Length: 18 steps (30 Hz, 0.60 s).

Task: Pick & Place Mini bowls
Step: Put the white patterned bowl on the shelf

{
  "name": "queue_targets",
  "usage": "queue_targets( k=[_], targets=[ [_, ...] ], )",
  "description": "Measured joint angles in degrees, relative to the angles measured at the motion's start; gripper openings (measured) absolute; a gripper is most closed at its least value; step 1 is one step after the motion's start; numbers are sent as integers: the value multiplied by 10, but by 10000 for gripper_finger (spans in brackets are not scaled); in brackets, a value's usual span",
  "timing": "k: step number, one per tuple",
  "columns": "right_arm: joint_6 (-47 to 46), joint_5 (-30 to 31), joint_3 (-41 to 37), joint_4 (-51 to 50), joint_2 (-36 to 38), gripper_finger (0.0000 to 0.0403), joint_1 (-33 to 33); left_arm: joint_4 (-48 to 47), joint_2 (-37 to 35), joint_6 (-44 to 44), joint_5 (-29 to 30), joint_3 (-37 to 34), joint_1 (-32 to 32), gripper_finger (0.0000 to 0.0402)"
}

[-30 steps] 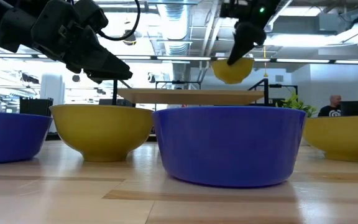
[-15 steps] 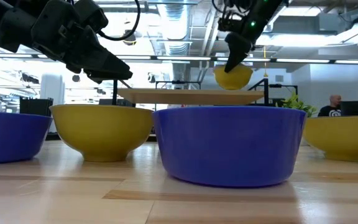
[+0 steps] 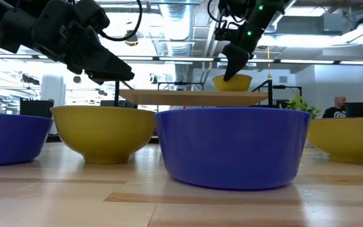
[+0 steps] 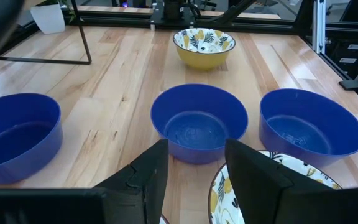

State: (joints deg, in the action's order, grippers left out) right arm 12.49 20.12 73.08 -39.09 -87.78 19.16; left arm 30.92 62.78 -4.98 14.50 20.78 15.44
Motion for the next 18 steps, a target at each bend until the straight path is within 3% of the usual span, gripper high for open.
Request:
queue_targets(
  k=[18],
  targets=[
    [-20,-5,-3,-18,6,87,-8,0,0,0,0,0,0,158]
  ],
)
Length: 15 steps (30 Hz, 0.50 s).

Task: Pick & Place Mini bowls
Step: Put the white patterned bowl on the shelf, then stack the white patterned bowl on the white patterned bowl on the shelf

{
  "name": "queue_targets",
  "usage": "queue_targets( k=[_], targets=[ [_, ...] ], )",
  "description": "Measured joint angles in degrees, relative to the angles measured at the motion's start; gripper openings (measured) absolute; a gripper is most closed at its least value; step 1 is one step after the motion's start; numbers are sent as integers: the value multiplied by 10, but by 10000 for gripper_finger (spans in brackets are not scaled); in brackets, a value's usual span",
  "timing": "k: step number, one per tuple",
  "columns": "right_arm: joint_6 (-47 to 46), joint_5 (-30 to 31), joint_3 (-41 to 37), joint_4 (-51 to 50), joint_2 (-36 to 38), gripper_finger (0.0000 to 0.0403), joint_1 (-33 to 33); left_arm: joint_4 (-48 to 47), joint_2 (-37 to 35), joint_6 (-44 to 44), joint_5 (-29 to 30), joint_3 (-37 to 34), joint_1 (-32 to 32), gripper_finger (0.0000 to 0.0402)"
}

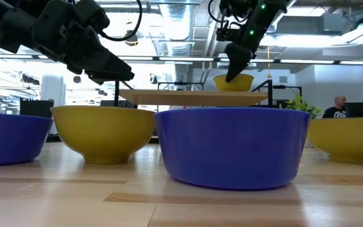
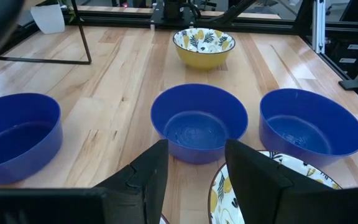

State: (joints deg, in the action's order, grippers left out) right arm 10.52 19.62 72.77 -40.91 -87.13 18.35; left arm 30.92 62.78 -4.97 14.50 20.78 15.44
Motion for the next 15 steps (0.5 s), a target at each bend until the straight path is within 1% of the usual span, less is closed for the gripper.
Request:
queue_targets(
  k=[10,15],
  targets=[
    [5,5,0,-4,2,140,-4,0,0,0,0,0,0,158],
    [15,41,0,-6,2,162,-9,0,0,0,0,0,0,158]
  ],
)
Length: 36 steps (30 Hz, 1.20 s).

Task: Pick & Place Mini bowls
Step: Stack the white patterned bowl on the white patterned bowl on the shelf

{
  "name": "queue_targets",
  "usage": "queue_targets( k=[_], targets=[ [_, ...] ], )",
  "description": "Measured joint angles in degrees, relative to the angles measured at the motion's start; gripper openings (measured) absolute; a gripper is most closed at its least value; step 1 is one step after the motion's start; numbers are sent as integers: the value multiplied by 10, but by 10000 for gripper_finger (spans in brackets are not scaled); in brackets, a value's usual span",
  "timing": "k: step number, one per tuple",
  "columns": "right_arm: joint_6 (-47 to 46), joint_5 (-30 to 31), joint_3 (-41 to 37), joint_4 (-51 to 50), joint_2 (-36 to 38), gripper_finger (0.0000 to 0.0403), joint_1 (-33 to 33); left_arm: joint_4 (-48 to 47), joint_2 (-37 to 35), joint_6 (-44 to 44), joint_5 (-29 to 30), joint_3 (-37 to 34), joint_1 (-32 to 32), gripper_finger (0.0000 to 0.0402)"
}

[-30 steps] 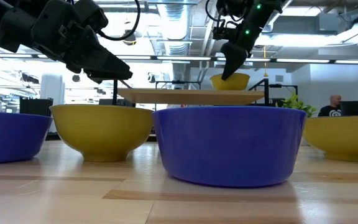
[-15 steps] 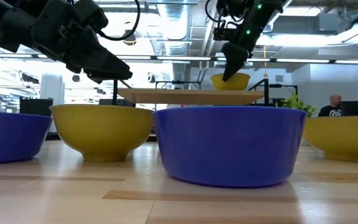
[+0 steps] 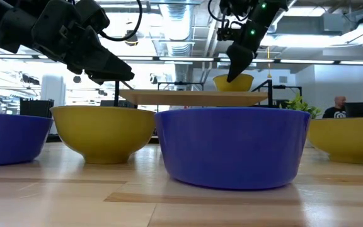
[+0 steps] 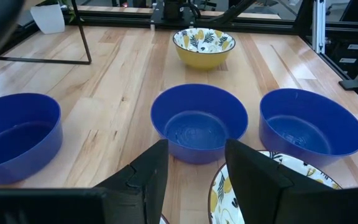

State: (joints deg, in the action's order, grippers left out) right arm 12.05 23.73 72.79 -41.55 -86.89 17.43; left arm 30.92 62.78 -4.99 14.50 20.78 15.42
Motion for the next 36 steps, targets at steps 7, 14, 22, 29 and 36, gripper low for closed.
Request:
queue_targets(
  k=[7,14,22,29,36],
  targets=[
    [11,19,7,-13,0,167,-18,0,0,0,0,0,0,158],
    [10,19,60,-64,0,151,-62,0,0,0,0,0,0,158],
    [-80,17,100,-121,1,128,-154,0,0,-12,0,0,0,158],
    [-142,2,92,-163,0,116,-309,0,0,-15,0,0,0,158],
    [-246,-71,89,-235,1,116,-438,0,0,-20,0,0,0,158]
  ],
)
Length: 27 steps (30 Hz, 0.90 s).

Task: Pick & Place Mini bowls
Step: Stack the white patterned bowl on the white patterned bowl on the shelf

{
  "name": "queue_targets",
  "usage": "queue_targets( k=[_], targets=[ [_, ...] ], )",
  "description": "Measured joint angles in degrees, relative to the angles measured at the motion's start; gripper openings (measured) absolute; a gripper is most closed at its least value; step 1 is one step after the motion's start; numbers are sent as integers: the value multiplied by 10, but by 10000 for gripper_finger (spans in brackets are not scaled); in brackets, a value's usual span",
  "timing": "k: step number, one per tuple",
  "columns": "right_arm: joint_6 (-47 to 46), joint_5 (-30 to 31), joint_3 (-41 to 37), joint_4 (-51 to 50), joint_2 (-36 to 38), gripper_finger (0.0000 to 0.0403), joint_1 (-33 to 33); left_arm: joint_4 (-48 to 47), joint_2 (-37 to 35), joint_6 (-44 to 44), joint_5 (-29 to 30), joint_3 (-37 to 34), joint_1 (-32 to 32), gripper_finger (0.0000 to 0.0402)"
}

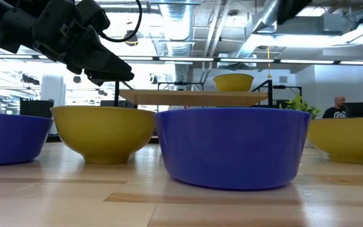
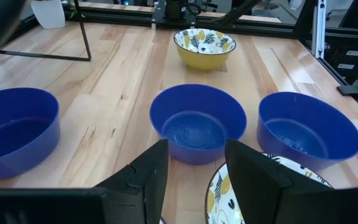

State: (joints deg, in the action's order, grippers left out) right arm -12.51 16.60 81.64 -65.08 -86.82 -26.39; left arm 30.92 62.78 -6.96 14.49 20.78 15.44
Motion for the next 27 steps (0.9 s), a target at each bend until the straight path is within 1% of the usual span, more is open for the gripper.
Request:
queue_targets(
  k=[4,8,15,18,21,25,27],
  targets=[
    [-61,3,-34,-3,0,116,-58,0,0,0,0,0,0,158],
    [-122,4,-97,10,0,116,-104,0,0,0,0,0,0,158],
    [-226,66,-200,27,6,116,-156,0,0,0,0,0,0,158],
    [-259,91,-236,38,39,116,-158,0,0,0,0,0,0,158],
    [-288,117,-276,44,94,116,-144,0,0,0,0,0,0,158],
    [-328,120,-334,50,184,116,-106,0,0,0,0,0,0,158],
    [-348,113,-368,62,230,116,-83,0,0,0,0,0,0,158]
  ],
)
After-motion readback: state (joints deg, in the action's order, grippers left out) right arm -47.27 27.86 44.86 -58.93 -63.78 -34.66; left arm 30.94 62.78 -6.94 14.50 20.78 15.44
